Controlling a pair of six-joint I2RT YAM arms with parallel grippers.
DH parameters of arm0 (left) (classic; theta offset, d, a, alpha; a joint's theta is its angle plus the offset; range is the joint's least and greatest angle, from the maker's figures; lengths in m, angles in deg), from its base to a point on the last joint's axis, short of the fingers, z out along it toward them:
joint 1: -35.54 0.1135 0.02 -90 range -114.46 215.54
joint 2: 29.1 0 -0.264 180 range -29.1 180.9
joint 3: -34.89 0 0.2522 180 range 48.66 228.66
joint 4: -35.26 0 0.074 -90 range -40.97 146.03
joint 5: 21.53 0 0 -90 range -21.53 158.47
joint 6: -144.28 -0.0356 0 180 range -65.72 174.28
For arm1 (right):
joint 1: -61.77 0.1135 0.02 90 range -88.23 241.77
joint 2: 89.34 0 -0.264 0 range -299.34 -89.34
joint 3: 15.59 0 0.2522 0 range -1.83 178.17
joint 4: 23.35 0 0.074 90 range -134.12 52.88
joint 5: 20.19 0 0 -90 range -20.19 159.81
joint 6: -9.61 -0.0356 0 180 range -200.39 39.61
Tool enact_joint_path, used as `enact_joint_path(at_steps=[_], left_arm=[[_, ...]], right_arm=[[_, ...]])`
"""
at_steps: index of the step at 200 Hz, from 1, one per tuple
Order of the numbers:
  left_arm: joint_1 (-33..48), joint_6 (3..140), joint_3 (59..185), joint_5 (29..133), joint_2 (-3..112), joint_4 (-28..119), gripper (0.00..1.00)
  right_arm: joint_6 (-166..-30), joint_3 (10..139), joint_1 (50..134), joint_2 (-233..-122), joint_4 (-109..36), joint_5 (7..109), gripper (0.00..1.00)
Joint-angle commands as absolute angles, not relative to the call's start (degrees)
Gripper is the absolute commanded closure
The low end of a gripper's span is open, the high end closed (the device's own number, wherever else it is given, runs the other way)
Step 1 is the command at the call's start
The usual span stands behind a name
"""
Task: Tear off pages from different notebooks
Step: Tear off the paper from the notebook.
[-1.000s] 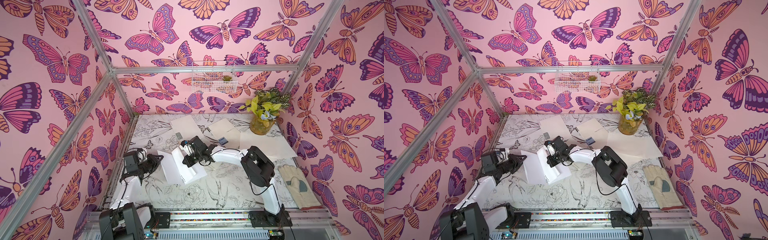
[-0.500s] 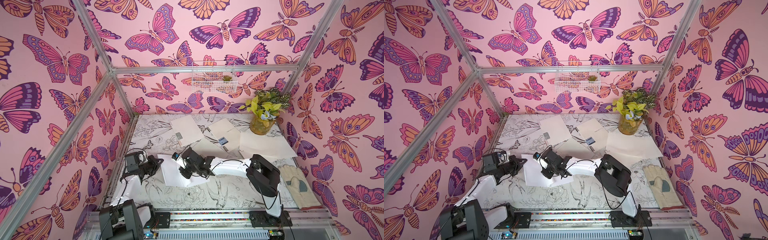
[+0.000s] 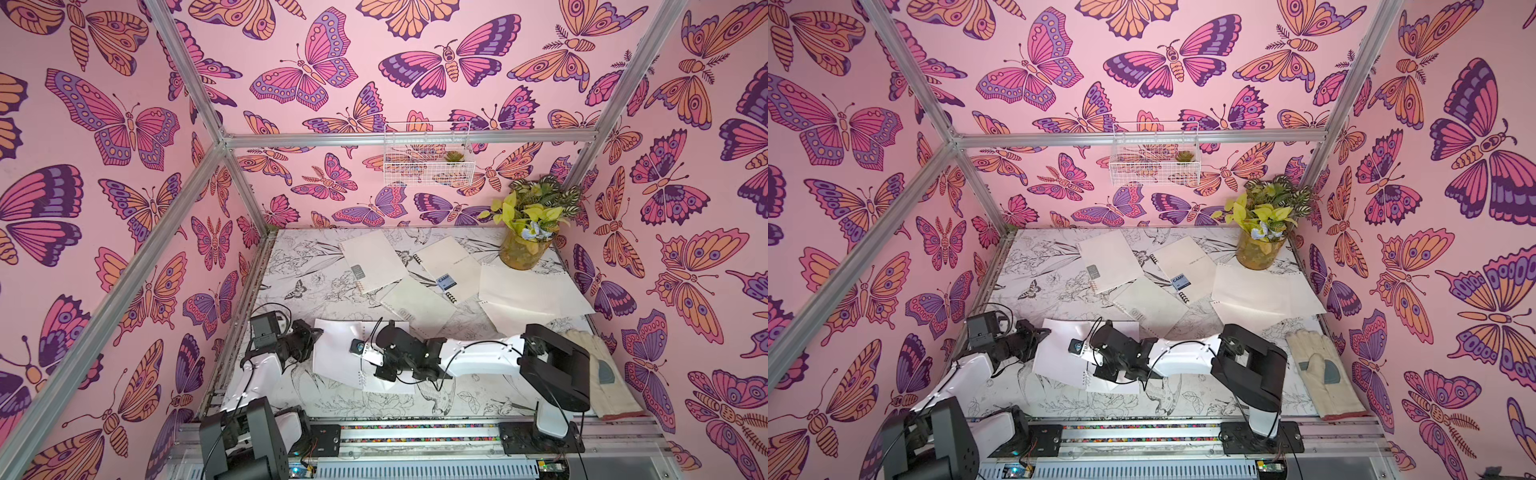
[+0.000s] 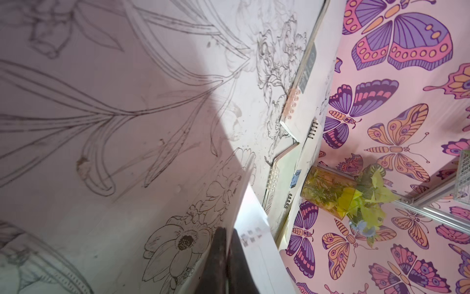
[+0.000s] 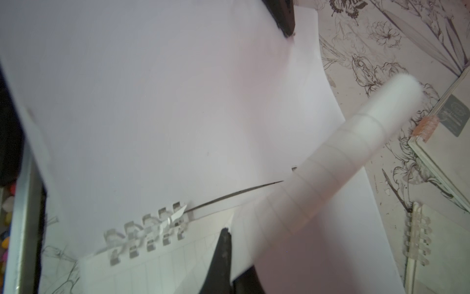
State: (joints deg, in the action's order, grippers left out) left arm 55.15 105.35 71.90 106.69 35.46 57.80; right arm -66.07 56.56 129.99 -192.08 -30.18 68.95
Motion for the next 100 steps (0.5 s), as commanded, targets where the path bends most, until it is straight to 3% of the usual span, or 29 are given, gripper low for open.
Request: enact_joint_path(at_steps=[1, 63, 100], left_arm=[[56.76, 108.18, 71.24, 100.25, 34.31, 53.21, 1.0], [58.05, 108.97, 71.12, 96.99, 35.85, 52.13, 1.0], [58.39, 109.68, 71.55, 96.7, 38.76, 49.96, 1.0]], right_arm=[[-62.03, 54.04, 132.34, -190.8, -32.1, 65.46, 1.0], [-57.08, 52.22, 131.75, -192.15, -35.64, 76.68, 1.0], [-57.63, 47.28, 130.05, -189.61, -29.74, 70.49, 1.0]])
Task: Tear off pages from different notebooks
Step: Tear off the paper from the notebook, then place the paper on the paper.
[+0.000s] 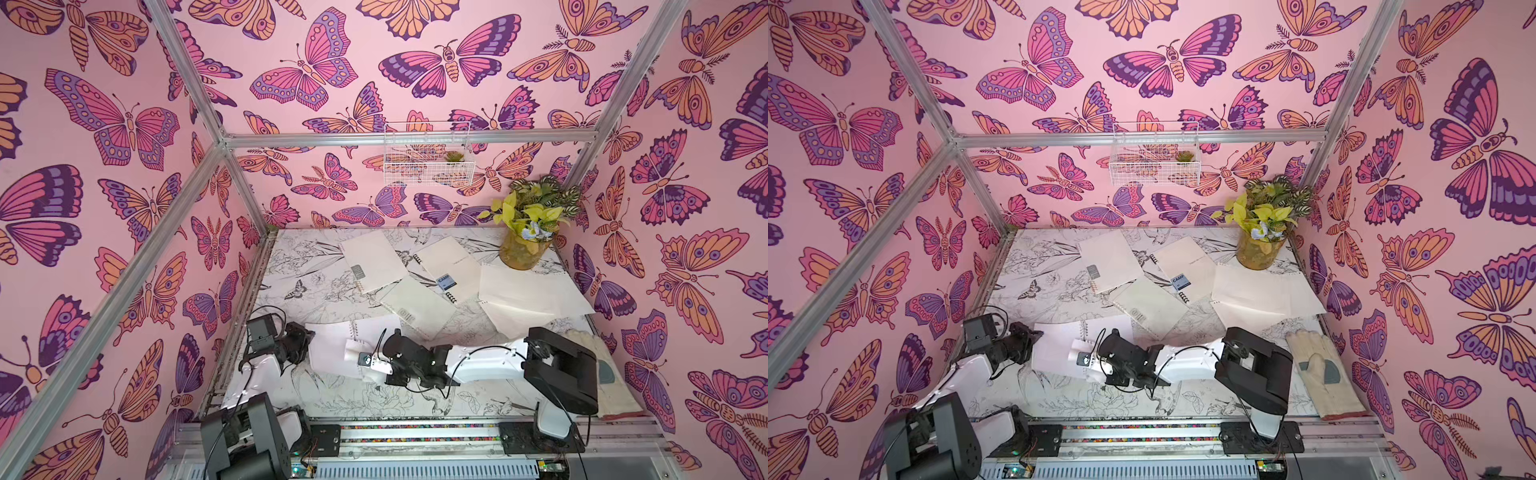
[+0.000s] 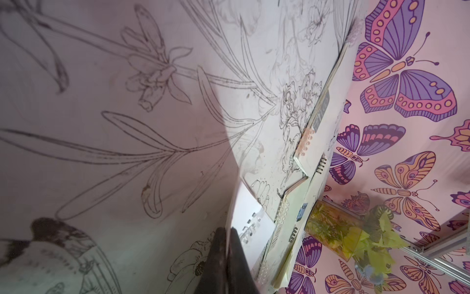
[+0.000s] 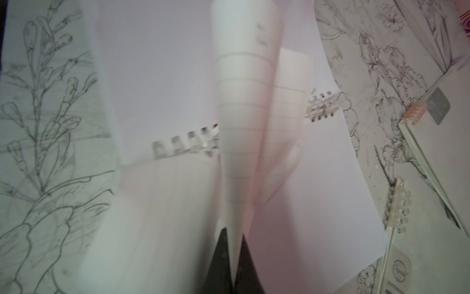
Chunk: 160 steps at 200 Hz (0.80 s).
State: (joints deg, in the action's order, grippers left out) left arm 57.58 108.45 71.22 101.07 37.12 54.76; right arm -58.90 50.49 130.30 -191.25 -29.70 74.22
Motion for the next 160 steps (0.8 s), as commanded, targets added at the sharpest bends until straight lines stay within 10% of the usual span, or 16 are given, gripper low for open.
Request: enact_joint_path(at_steps=[1, 108, 160], left_arm=[[58.39, 109.66, 71.57, 96.69, 38.8, 49.93, 1.0], [60.95, 103.43, 74.95, 98.05, 38.28, 53.17, 1.0], [59.61, 88.71, 88.5, 88.65, 33.88, 72.17, 1.0]], right_arm=[[-57.72, 47.25, 130.05, -189.57, -29.73, 70.64, 1.0], [-68.79, 42.39, 117.55, -174.66, -31.81, 63.35, 1.0], [-86.42, 48.6, 98.87, -162.07, -52.34, 78.11, 0.99]])
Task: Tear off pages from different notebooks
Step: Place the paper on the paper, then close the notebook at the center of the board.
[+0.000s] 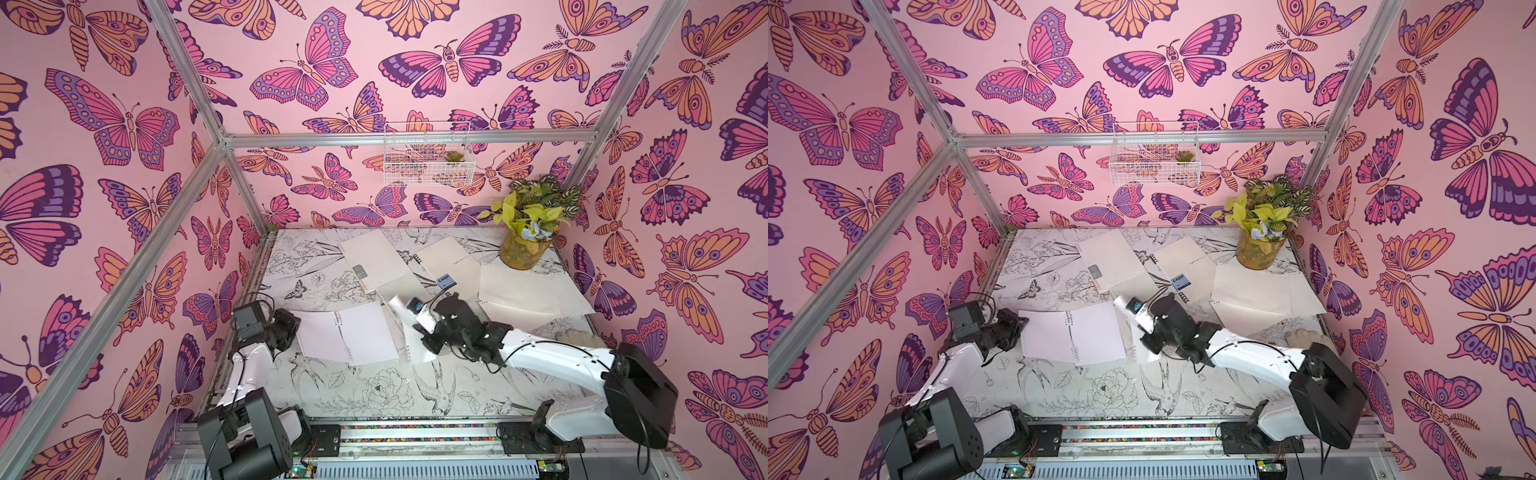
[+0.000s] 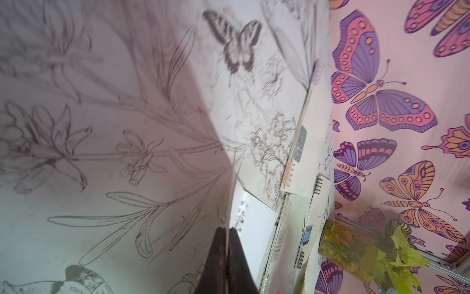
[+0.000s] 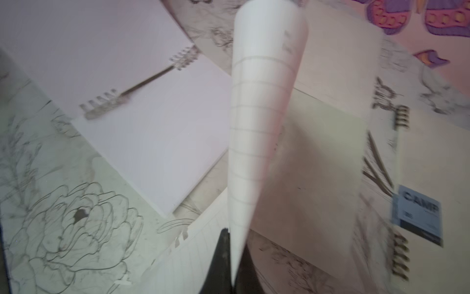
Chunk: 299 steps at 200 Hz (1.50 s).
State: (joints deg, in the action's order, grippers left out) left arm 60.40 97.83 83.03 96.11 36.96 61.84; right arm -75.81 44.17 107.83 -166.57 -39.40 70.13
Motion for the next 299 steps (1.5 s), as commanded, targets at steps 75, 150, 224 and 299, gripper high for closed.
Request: enact_joint_path(at_steps=[75, 150, 224, 299], left_arm=[[35.72, 77.72, 111.1, 56.39, 46.65, 88.67, 0.92], [18.68, 79.11, 123.94, 48.43, 62.0, 97.9, 0.58], [15.31, 82.49, 120.21, 69.83, 65.49, 83.63, 0.0], [30.38, 76.48, 93.55, 51.3, 35.4, 62.02, 0.0]], right_arm=[[-95.43, 56.11, 68.89, -175.33, -62.13, 75.39, 0.91], [-97.95, 60.2, 65.97, -180.27, -69.6, 85.47, 0.44], [-98.28, 52.4, 65.94, -166.7, -61.41, 80.48, 0.01], [-85.89, 31.26, 66.11, -153.61, -24.53, 74.09, 0.01]])
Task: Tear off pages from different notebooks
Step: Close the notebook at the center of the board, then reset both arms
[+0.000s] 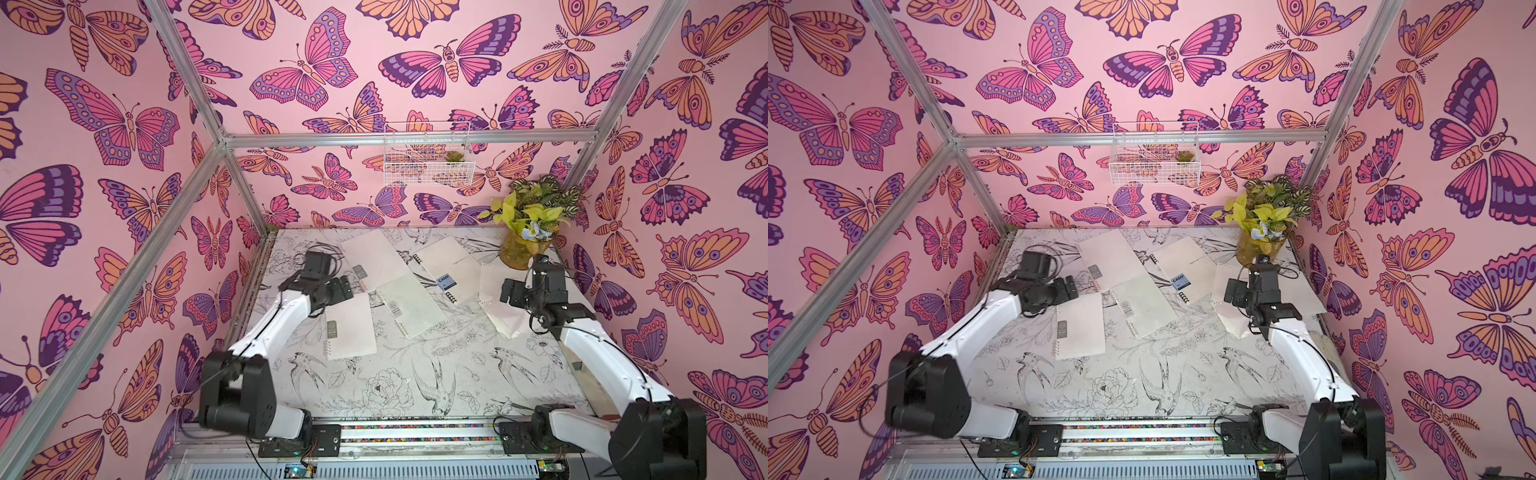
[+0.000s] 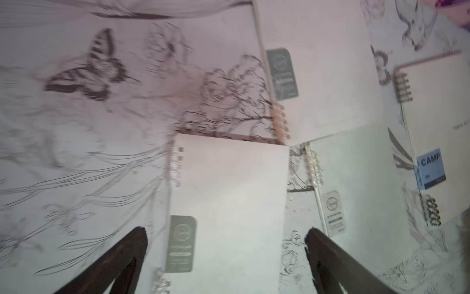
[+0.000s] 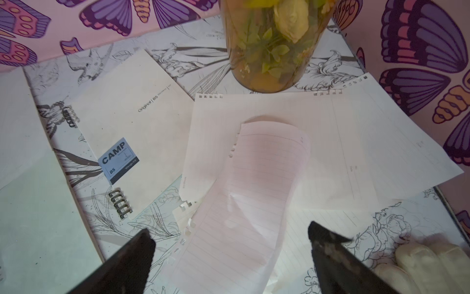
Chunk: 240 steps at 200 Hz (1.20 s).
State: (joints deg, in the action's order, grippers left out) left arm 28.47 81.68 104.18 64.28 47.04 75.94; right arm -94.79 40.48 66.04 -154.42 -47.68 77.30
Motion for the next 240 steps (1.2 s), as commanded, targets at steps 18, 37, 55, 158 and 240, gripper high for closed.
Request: enact_joint_path(at_steps=[18, 37, 55, 158, 240], left_arm=[[30.52, 64.32, 82.42, 49.71, 31.85, 45.73, 0.0], [31.18, 61.08, 73.39, 51.97, 32.85, 34.64, 0.0], [33.1, 60.93, 66.63, 54.4, 36.84, 22.76, 0.0], [37.73, 56.02, 71.12, 68.25, 57.92, 2.24, 0.0], [37.17, 54.82, 70.25, 68.43, 59.43, -1.83, 0.0]], right_arm=[[-84.11, 28.4, 66.18, -158.26, -18.07, 73.29, 0.01], [-84.16, 28.79, 66.32, -164.13, -17.03, 74.63, 0.01], [-83.77, 24.9, 67.19, -168.49, -5.59, 79.05, 0.01], [-84.42, 19.1, 66.16, -176.96, 15.6, 89.72, 0.01], [-84.87, 19.79, 66.21, -175.56, 11.8, 89.59, 0.01]])
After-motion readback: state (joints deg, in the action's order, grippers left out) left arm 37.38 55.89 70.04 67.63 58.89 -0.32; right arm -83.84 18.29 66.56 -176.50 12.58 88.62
